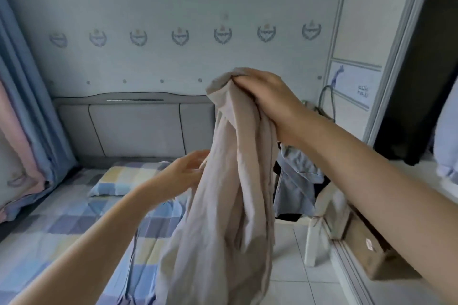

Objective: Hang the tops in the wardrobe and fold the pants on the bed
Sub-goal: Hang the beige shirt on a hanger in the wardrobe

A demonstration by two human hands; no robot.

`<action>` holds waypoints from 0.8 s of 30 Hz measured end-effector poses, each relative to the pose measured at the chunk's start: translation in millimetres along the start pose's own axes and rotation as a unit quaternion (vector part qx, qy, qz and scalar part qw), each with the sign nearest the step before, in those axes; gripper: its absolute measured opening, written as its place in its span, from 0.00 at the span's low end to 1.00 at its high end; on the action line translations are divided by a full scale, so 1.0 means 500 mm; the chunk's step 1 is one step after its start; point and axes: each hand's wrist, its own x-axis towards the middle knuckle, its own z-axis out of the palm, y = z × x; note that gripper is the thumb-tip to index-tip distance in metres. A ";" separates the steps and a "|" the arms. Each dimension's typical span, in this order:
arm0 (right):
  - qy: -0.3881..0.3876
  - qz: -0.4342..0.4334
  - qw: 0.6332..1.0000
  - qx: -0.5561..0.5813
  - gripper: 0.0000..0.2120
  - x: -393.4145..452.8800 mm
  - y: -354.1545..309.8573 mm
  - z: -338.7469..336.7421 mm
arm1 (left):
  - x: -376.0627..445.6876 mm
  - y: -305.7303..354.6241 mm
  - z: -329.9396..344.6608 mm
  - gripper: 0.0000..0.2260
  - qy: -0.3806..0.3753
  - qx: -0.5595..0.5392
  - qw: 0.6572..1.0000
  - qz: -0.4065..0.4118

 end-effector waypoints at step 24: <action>0.010 0.127 0.896 -0.426 0.13 -0.008 0.234 -0.455 | 0.419 -0.049 0.128 0.12 -0.041 -0.209 0.968 -0.130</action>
